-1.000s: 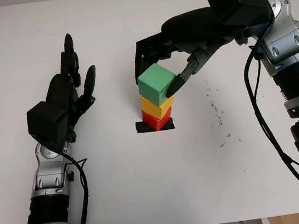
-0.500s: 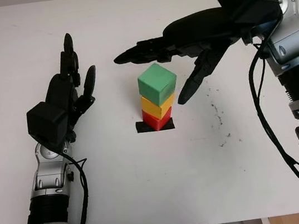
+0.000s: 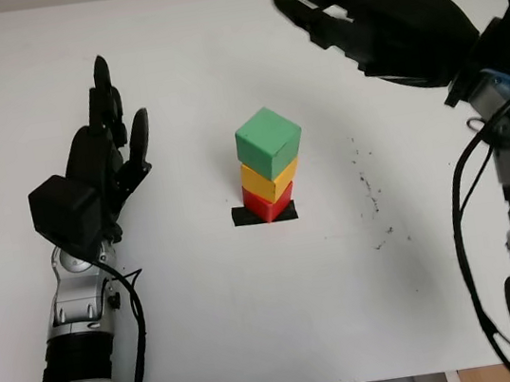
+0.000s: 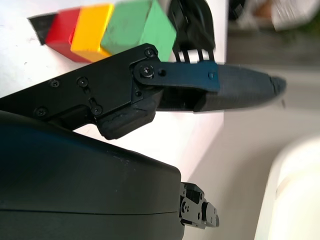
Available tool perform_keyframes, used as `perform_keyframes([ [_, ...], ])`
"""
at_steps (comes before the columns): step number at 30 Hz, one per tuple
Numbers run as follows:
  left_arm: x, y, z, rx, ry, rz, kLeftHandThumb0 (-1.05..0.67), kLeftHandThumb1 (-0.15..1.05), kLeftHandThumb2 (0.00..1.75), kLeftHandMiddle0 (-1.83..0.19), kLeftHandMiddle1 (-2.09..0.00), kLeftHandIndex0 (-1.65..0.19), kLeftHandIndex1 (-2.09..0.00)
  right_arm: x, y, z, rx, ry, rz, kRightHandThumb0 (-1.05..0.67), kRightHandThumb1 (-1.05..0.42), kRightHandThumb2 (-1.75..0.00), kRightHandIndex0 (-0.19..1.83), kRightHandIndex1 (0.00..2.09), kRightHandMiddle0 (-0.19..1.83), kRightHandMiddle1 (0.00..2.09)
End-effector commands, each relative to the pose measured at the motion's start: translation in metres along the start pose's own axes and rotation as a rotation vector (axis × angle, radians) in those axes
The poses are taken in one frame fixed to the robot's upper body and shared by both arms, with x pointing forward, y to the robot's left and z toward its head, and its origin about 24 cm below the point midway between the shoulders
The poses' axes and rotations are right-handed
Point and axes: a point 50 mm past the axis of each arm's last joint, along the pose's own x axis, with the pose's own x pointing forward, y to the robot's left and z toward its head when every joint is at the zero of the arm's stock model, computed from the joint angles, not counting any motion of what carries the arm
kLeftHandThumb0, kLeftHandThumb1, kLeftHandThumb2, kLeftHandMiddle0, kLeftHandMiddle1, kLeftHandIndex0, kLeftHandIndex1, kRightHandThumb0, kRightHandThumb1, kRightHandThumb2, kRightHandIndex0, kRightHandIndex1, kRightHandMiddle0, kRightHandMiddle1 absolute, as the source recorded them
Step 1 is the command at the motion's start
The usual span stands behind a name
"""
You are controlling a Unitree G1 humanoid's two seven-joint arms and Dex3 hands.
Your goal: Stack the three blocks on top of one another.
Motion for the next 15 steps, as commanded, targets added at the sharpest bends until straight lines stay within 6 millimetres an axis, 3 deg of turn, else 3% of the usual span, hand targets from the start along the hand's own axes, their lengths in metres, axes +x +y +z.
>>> perform_keyframes([
  [1, -0.004, 0.008, -0.003, 0.004, 0.011, 0.014, -0.86, 1.05, 0.58, 0.18, -0.05, 0.19, -0.01, -0.007, 0.001, -0.002, 0.018, -0.033, -0.069, -0.93, -1.05, -0.74, -0.19, 0.00, -0.19, 0.00],
  [15, -0.005, 0.008, -0.007, -0.024, 0.014, 0.011, -0.84, 1.05, 0.59, 0.19, -0.05, 0.19, 0.00, -0.027, 0.013, -0.052, 0.136, 0.045, -0.426, -0.89, -1.05, -0.79, -0.19, 0.00, -0.19, 0.00],
])
